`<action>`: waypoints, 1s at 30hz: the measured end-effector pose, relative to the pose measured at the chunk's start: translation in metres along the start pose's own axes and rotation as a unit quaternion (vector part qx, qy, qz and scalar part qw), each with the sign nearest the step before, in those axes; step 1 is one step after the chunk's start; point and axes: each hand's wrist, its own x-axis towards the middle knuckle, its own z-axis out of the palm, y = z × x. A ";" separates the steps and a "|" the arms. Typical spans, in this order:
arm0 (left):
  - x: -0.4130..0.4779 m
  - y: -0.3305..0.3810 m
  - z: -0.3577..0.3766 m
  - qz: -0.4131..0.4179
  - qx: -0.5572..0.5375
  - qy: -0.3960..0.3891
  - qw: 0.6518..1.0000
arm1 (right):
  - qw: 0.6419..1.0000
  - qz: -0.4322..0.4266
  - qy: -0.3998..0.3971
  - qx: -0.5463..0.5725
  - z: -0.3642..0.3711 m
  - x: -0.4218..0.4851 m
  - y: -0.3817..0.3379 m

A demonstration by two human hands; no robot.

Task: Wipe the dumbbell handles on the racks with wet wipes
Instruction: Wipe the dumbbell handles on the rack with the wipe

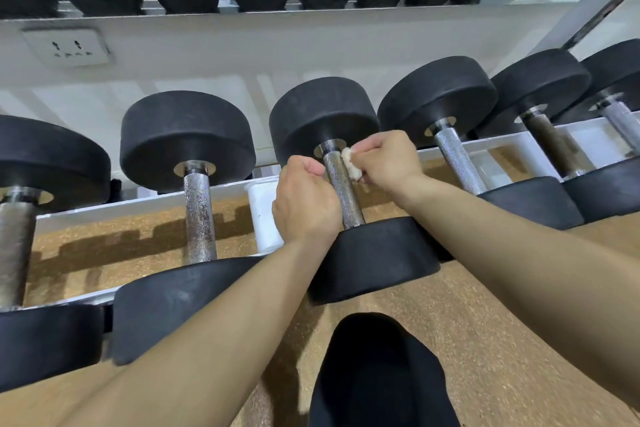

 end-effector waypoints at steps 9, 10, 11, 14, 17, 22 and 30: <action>0.004 -0.003 -0.001 -0.073 0.017 -0.042 0.996 | 0.923 -0.044 -0.278 -0.263 -0.038 -0.029 -0.020; 0.003 -0.004 -0.001 -0.072 0.011 -0.042 0.996 | 0.931 -0.041 -0.263 -0.249 -0.039 -0.026 -0.025; 0.004 -0.006 -0.001 -0.075 0.008 -0.047 0.996 | 0.949 -0.049 -0.217 -0.225 -0.037 -0.020 -0.029; 0.010 -0.009 -0.002 -0.116 -0.020 -0.085 0.989 | 0.970 -0.137 -0.039 -0.199 -0.016 -0.004 -0.029; 0.008 -0.016 -0.007 -0.163 -0.036 -0.104 0.981 | 0.958 -0.195 -0.026 -0.207 0.003 -0.011 -0.011; -0.013 -0.018 -0.021 -0.191 -0.094 -0.123 0.969 | 0.948 -0.097 -0.181 -0.242 -0.012 -0.033 -0.014; -0.028 0.021 -0.036 -0.096 -0.077 -0.242 0.962 | 0.937 0.048 -0.319 -0.136 -0.031 -0.039 -0.034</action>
